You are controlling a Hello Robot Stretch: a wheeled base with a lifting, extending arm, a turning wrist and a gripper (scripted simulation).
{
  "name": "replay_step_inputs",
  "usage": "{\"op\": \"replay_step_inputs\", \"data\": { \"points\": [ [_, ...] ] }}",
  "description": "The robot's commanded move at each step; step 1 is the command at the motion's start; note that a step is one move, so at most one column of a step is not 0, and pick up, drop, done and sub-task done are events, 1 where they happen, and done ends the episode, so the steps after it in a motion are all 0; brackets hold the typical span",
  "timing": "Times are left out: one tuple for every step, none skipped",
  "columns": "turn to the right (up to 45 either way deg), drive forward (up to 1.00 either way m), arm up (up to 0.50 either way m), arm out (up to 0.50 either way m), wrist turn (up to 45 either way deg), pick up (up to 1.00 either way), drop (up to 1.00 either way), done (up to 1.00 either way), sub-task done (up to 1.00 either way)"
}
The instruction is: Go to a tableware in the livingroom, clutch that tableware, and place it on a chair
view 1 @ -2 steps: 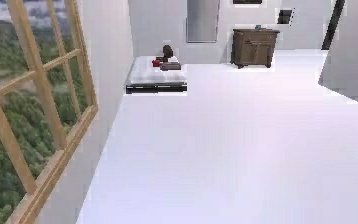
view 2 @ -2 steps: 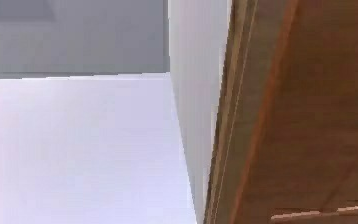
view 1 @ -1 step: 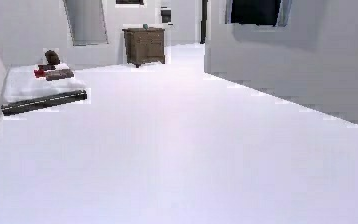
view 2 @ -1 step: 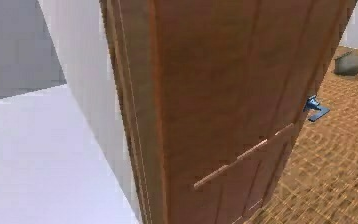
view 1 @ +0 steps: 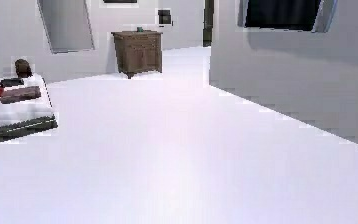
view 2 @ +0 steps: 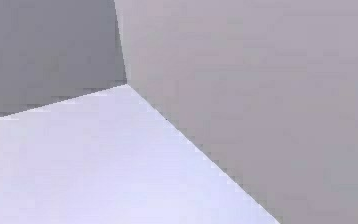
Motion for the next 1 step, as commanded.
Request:
{"op": "replay_step_inputs", "data": {
  "points": [
    [3.0,0.0,0.0,0.0,0.0,0.0,0.0,0.0,0.0]
  ]
}}
